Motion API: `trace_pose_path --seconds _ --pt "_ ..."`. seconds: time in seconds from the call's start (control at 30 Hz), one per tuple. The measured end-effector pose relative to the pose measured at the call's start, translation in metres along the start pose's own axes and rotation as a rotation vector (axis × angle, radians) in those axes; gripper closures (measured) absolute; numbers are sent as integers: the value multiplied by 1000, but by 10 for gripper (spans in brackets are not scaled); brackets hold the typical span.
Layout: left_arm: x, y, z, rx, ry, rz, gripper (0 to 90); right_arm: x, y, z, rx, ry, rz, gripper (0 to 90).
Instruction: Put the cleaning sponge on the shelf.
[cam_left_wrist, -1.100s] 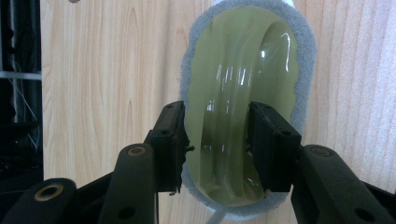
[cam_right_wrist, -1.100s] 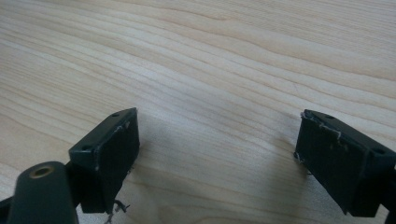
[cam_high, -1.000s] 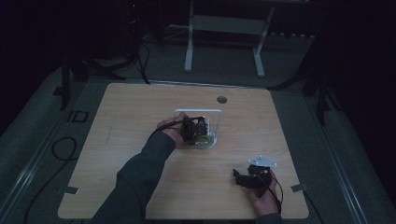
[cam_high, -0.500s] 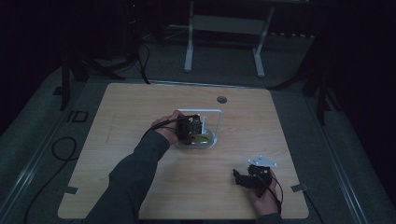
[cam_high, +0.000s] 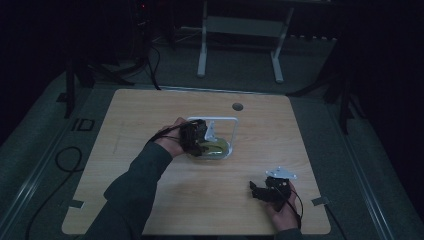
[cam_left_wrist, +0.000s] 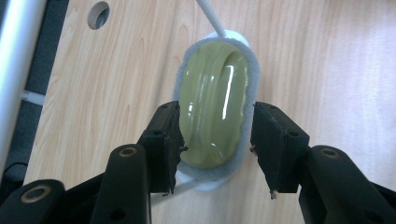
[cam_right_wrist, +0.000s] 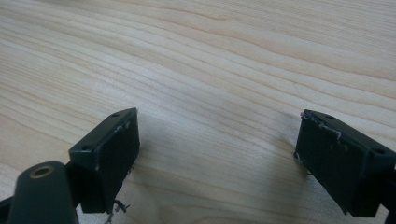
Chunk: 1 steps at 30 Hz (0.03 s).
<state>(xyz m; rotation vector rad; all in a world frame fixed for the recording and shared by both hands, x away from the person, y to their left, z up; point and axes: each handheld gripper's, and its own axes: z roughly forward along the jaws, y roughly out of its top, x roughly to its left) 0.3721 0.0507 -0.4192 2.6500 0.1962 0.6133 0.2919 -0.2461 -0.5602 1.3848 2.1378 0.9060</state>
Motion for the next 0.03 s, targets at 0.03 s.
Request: trace_pose_path --seconds 0.03 --pt "-1 -1 -4 -9 3 -10 527 0 0 0 0 0 0 131"
